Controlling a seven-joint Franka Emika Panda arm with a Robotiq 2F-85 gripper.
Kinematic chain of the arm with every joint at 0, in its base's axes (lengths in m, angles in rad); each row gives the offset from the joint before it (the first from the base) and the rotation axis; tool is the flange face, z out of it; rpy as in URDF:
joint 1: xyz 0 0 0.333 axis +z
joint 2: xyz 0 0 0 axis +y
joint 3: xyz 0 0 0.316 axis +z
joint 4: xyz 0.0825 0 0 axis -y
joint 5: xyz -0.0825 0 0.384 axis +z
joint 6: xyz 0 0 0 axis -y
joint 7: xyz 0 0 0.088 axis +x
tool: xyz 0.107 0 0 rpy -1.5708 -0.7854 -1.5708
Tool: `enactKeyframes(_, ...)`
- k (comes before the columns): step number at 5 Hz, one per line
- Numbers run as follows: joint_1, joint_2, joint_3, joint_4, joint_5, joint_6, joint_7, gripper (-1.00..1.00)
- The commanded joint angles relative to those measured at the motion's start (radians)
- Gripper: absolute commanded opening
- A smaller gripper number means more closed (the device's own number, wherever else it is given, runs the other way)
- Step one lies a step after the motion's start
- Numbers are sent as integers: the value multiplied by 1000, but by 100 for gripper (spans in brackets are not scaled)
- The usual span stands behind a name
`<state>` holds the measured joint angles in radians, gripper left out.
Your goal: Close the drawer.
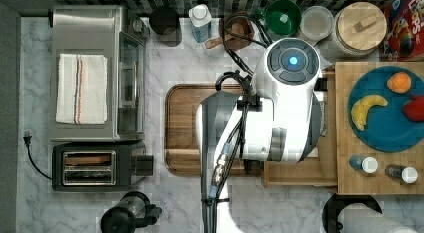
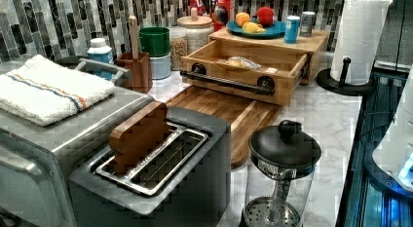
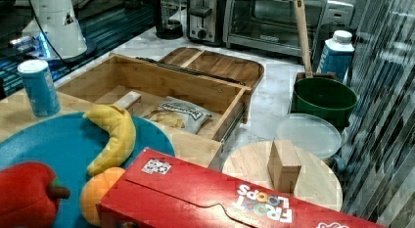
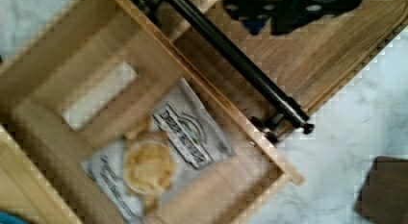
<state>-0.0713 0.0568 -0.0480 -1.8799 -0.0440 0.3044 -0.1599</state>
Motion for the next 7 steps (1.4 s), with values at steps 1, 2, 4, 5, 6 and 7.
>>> enactKeyframes(1,53,-35,63,-57,37,16,-365,100)
enactKeyframes(2,72,-39,74,-83,58,5,-452,100)
enactKeyframes(4,47,-97,144,-226,34,111,-536,-100)
enactKeyframes(5,61,-77,131,-264,84,154,-526,-100)
enactKeyframes(6,40,-37,146,-289,64,206,-543,-100)
enactKeyframes(7,19,9,154,-314,56,259,-565,-100)
